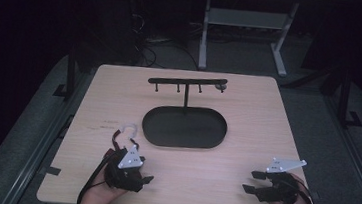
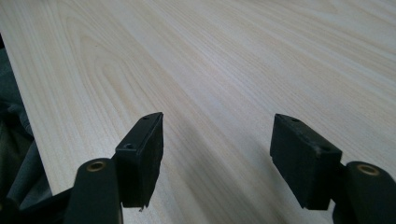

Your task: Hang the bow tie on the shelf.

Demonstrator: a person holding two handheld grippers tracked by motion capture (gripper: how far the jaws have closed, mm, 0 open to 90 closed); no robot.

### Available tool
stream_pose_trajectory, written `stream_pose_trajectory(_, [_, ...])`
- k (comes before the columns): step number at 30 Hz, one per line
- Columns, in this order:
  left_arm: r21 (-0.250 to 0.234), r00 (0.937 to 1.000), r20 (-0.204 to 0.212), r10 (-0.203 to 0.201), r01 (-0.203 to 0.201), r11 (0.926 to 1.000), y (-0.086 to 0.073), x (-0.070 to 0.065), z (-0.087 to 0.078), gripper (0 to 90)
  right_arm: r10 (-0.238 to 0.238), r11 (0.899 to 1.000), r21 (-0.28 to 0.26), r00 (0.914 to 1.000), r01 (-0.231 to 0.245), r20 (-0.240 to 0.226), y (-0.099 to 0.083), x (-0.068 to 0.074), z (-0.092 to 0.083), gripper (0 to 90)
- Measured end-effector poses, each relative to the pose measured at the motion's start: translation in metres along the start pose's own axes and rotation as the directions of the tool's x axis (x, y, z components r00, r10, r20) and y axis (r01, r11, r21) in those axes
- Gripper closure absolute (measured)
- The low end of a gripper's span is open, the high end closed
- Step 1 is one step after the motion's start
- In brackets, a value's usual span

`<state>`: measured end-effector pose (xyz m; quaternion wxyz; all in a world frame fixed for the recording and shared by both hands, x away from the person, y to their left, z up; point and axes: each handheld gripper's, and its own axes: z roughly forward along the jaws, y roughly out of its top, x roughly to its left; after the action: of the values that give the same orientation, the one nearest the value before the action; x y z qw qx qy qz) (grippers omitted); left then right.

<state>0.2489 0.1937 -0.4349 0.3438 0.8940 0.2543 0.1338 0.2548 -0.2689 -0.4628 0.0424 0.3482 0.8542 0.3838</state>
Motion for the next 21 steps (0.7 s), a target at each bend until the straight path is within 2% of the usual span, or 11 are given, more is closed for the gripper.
stream_pose_trajectory(4, [-0.015, 0.9998, -0.005, -0.021, 0.021, 0.9997, -0.002, 0.004, -0.003, 33.1, -0.008, 1.0, -0.009, 1.0, 0.008, -0.001, 0.0, 0.0, -0.001, 34.4])
stream_pose_trajectory(11, [-0.02, 0.9998, -0.011, -0.019, 0.018, 0.9996, -0.005, 0.007, -0.008, 33.1, -0.009, 1.0, -0.006, 0.9999, 0.009, 0.005, 0.001, 0.002, -0.002, 34.3])
stream_pose_trajectory(21, [-0.031, 0.9987, -0.024, -0.045, 0.045, 0.9985, -0.009, 0.015, -0.012, 32.7, -0.014, 1.0, -0.006, 0.9999, 0.014, 0.0, 0.001, 0.001, 0.0, 34.3])
